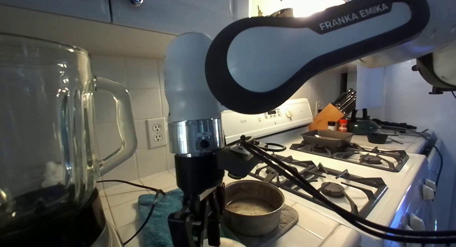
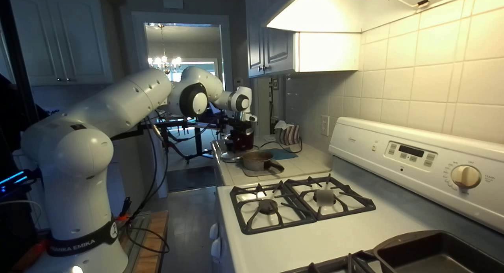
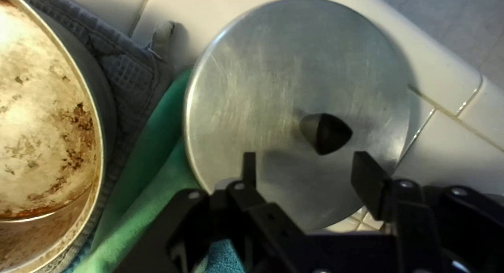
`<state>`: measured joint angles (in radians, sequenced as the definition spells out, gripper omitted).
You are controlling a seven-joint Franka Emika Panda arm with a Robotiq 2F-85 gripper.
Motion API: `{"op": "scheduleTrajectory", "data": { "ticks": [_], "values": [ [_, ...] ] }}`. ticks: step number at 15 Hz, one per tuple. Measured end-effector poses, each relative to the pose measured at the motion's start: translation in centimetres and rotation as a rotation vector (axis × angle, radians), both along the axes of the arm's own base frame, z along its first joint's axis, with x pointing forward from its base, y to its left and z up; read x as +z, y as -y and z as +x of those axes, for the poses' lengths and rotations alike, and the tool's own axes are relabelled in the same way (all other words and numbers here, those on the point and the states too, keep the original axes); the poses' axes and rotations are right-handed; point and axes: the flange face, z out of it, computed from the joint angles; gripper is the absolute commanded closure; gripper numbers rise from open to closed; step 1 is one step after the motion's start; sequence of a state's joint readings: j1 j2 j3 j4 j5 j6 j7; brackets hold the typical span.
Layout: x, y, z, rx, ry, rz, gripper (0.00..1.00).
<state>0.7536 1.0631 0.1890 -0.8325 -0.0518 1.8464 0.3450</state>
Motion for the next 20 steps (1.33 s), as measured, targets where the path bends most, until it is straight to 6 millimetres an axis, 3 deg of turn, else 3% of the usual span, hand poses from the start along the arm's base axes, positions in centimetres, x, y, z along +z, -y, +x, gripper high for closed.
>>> {"op": "scheduleTrajectory", "data": {
  "ticks": [1,4,7,11,16,20],
  "values": [
    [0.0,0.0,0.0,-0.001,0.002,0.001,0.22],
    [0.4,-0.1,0.3,-0.004,0.018,0.019,0.00],
    [1.8,-0.1,0.9,-0.012,0.044,0.047,0.00],
    [5.6,1.0,2.5,-0.053,0.093,0.071,0.00],
    [10.1,5.2,6.6,-0.210,0.177,0.057,0.00],
    [10.7,11.4,10.9,-0.414,0.214,-0.012,0.00]
  ]
}}
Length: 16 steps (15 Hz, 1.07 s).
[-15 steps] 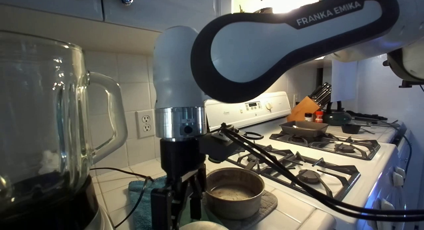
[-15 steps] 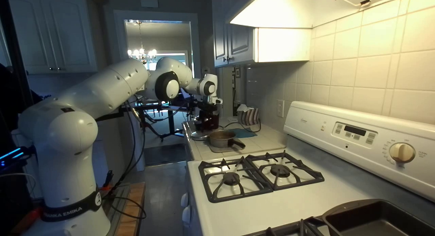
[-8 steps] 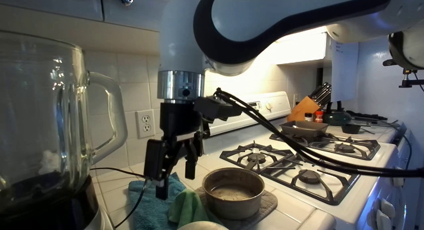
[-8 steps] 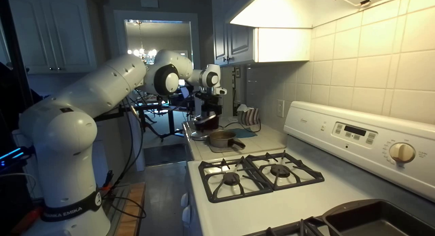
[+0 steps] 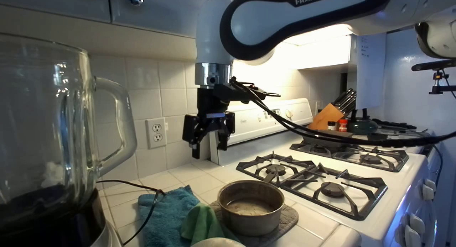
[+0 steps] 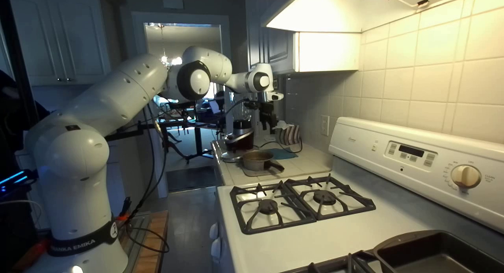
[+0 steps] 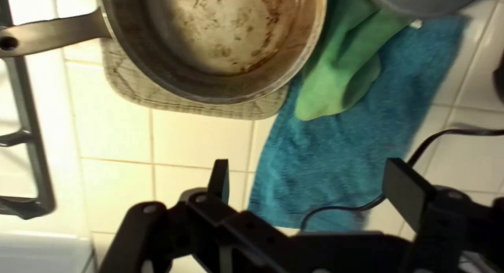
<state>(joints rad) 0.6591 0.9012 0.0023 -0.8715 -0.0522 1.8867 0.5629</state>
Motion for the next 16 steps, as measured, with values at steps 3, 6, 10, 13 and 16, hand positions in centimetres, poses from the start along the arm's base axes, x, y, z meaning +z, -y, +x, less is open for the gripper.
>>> {"op": "scheduleTrajectory", "data": {
  "ticks": [3,6,10,13,16],
  "values": [
    [-0.9,5.1,2.4,-0.159,-0.014,-0.048,0.00],
    [-2.6,8.2,2.4,-0.278,-0.067,-0.092,0.00],
    [-4.3,11.2,1.4,-0.358,-0.147,-0.113,0.00],
    [-4.5,12.9,0.2,-0.417,-0.196,-0.108,0.00],
    [-4.5,13.8,-1.4,-0.466,-0.212,-0.071,0.00]
  ]
}}
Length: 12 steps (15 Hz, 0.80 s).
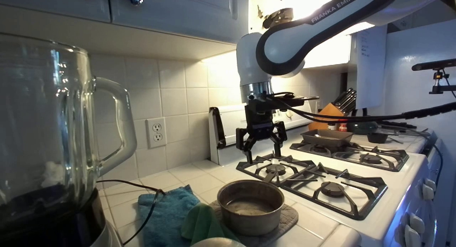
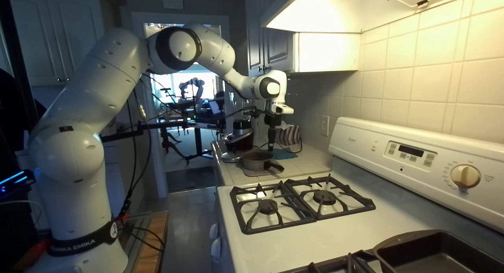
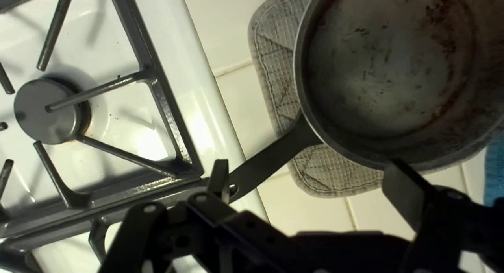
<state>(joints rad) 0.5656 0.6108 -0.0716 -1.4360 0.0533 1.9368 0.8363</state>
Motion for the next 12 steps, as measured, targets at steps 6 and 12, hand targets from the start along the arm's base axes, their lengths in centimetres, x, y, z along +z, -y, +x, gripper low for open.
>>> {"op": "scheduleTrajectory", "data": {
  "ticks": [6,12],
  "values": [
    [-1.6,-1.3,-3.6,-0.001,0.091,0.102,0.00],
    [-4.3,-1.2,-6.9,0.017,0.133,0.118,0.07]
  ]
}}
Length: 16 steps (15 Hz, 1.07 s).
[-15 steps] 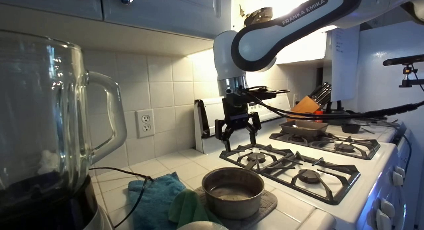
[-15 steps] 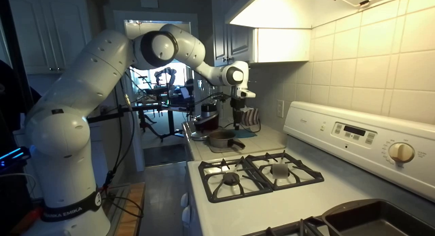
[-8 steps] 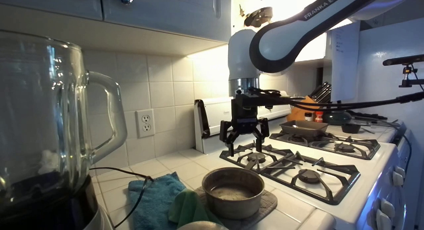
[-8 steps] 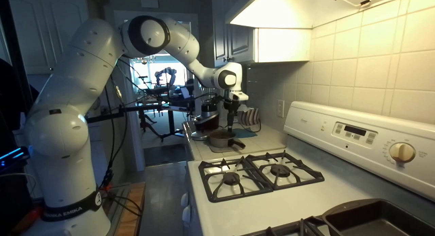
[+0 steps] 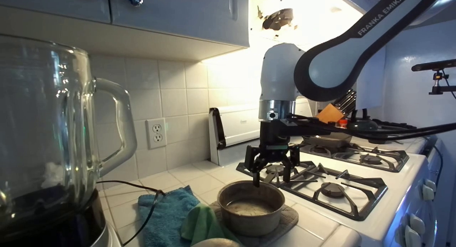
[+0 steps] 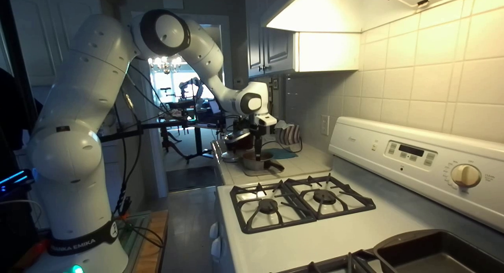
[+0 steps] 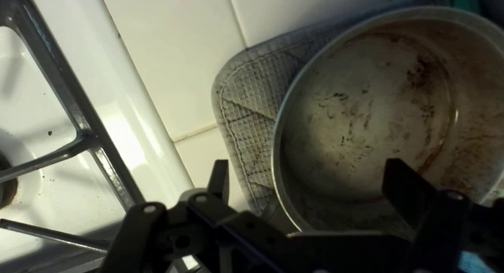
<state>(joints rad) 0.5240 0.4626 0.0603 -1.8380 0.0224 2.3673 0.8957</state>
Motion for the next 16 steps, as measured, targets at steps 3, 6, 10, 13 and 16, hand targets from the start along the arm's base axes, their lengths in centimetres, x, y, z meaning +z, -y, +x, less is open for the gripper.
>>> {"op": "scheduleTrajectory", "data": {
  "ticks": [3,6,10,13,16],
  "values": [
    [-0.8,0.7,-0.9,-0.005,0.014,-0.018,0.18],
    [-1.5,1.3,-1.3,-0.013,0.002,-0.028,0.03],
    [-1.6,1.6,-1.1,-0.021,0.001,-0.029,0.25],
    [-1.5,1.4,-0.9,-0.011,0.008,-0.034,0.43],
    [-1.7,1.2,-1.1,0.003,0.001,-0.048,0.64]
  ]
}}
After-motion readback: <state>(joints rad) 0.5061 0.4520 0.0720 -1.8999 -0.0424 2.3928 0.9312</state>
